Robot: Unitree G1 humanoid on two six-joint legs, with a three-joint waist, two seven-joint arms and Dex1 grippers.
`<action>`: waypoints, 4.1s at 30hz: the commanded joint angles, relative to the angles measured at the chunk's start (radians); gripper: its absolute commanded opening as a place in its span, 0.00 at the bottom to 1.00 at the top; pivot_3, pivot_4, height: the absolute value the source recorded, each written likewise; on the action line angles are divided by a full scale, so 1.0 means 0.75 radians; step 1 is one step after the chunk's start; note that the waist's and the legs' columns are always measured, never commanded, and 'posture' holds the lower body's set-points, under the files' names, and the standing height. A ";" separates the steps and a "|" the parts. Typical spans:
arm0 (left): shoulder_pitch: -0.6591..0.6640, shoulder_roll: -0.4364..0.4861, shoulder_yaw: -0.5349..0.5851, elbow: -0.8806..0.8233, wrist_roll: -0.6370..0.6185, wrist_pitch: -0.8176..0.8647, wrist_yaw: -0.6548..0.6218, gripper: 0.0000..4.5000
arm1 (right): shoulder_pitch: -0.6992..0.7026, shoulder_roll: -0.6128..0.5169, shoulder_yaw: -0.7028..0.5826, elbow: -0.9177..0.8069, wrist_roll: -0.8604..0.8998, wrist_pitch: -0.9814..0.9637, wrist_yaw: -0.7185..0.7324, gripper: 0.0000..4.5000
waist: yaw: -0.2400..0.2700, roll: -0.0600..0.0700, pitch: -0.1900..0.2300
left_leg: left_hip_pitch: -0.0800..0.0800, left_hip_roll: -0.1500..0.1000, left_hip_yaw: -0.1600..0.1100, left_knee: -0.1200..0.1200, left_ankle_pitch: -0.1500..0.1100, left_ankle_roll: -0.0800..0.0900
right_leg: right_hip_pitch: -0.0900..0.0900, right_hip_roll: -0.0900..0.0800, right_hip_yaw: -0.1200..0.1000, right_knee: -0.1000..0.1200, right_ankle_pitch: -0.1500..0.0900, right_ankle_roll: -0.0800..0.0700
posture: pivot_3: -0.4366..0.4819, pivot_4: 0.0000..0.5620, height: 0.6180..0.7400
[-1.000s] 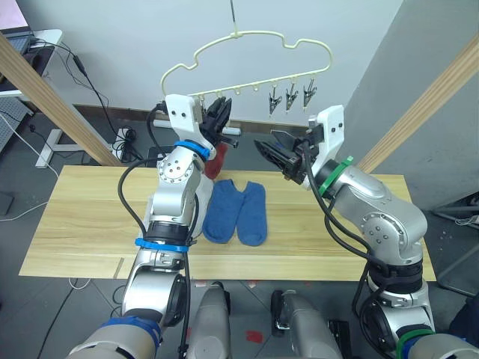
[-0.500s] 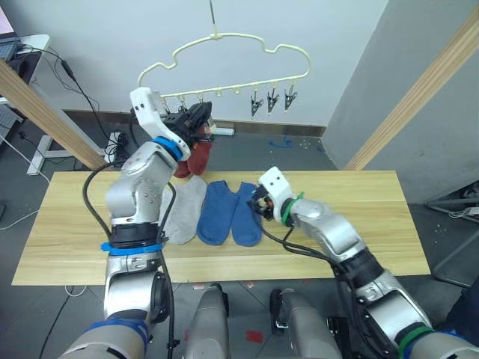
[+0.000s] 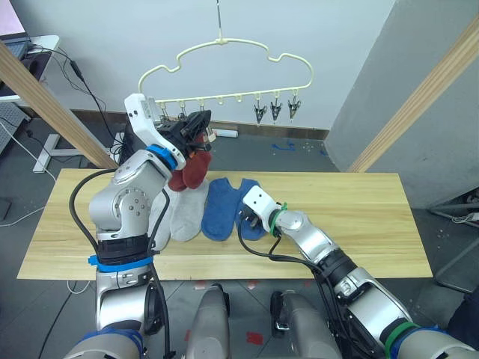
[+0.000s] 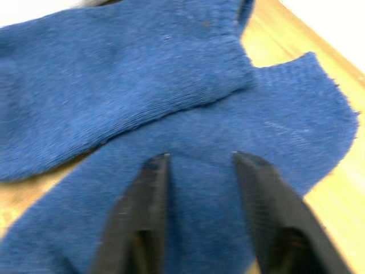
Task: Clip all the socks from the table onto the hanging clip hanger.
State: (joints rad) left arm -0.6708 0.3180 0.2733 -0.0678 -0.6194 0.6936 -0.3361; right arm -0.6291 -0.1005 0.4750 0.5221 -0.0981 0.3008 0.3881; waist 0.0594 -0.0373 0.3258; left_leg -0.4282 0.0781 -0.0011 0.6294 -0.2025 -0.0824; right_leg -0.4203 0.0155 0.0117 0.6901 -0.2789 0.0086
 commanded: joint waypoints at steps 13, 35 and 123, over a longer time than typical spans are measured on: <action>0.024 0.009 -0.008 -0.017 -0.014 0.001 -0.008 0.03 | 0.390 -0.375 -0.011 -0.680 0.023 0.121 0.415 0.00 | 0.020 0.000 0.000 | 0.001 0.000 0.002 0.000 0.000 0.000 | 0.000 0.000 0.002 -0.002 -0.002 0.004 | 0.71 0.56 1.00; -0.006 0.013 -0.031 0.035 0.004 -0.017 -0.030 0.03 | 0.433 -0.219 -0.118 -0.804 -0.016 0.498 0.136 0.99 | 0.007 0.000 0.000 | 0.000 -0.001 0.002 -0.001 0.000 -0.001 | -0.001 0.000 0.003 -0.003 -0.003 0.005 | 0.69 0.57 1.00; 0.046 0.074 0.153 -0.044 -0.873 0.394 0.218 0.58 | 0.043 0.026 -0.317 -1.040 0.377 0.409 0.091 0.00 | 0.007 0.000 0.000 | -0.005 0.002 -0.002 -0.003 0.001 -0.002 | -0.001 -0.003 -0.002 -0.011 0.000 0.000 | 0.71 0.58 1.00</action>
State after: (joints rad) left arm -0.6337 0.3577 0.3953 -0.0552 -1.2730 0.9999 -0.1537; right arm -0.5834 -0.0897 0.2387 -0.2368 0.1795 0.6280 0.4608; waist 0.0647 -0.0370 0.3261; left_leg -0.4318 0.0792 -0.0026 0.6270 -0.2018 -0.0837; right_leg -0.4213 0.0131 0.0104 0.6819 -0.2790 0.0088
